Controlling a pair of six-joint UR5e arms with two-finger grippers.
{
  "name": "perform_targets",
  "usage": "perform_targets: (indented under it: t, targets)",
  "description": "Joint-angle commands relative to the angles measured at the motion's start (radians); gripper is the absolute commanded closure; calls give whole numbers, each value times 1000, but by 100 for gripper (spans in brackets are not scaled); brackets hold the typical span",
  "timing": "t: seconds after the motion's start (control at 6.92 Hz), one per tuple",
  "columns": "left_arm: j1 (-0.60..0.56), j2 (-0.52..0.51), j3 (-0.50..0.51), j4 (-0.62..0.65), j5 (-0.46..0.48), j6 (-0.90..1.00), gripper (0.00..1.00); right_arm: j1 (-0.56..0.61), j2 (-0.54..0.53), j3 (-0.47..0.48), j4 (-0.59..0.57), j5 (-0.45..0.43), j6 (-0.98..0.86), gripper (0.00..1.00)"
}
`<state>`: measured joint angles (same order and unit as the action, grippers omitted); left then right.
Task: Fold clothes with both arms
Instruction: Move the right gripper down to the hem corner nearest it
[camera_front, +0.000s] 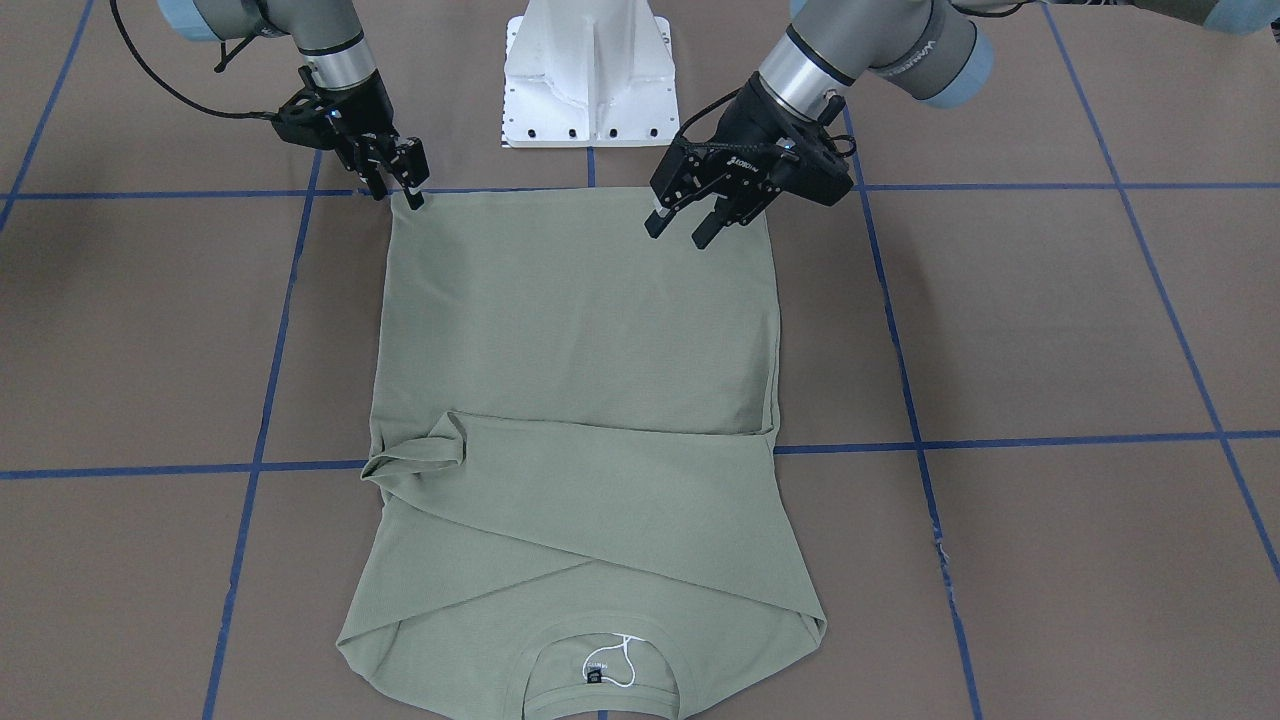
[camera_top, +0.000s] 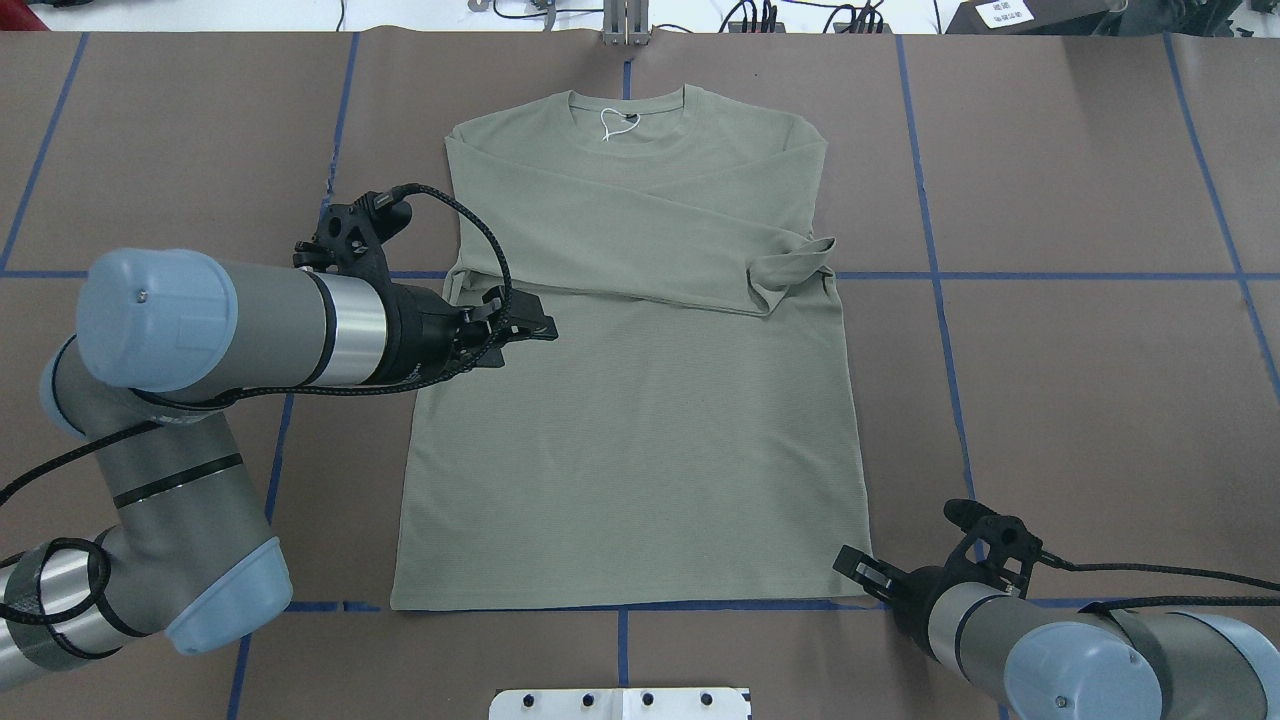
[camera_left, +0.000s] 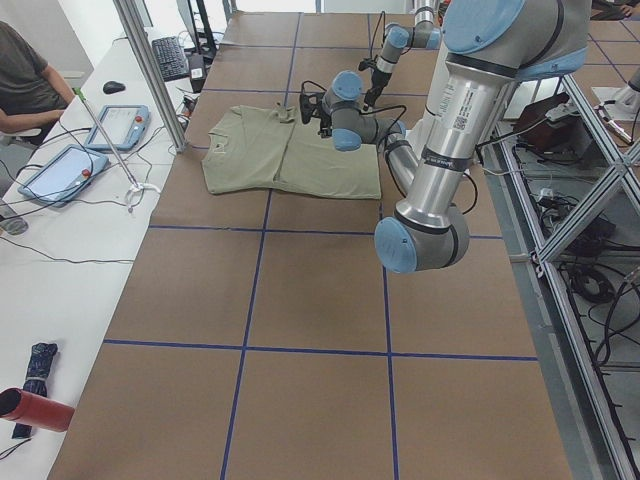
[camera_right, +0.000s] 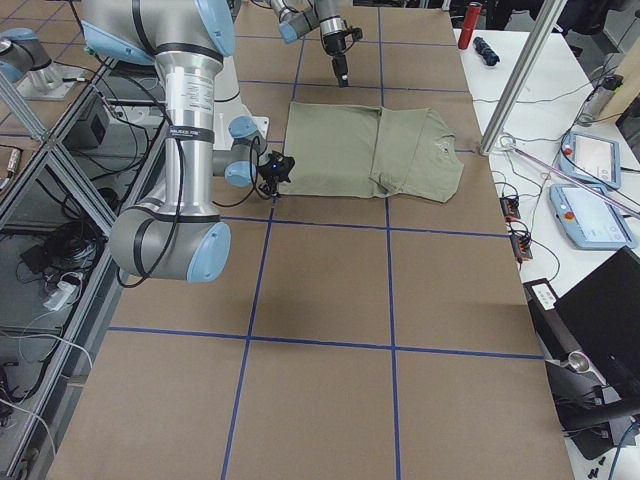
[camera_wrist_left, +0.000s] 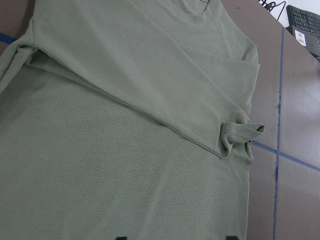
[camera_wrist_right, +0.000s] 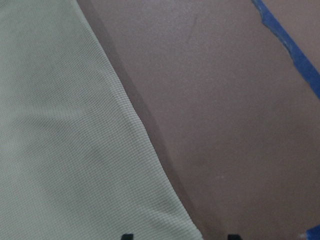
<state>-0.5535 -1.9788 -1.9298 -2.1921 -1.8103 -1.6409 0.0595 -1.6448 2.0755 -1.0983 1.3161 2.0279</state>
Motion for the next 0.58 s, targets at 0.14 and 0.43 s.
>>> perform_targets:
  t: [0.14,0.43]
  targets:
    - [0,2,0,0,0,0,28,-13,-7,-2,-2,0,2,74]
    - [-2,2,0,0,0,0,28,-26,-13,-2,-3,-2,0,100]
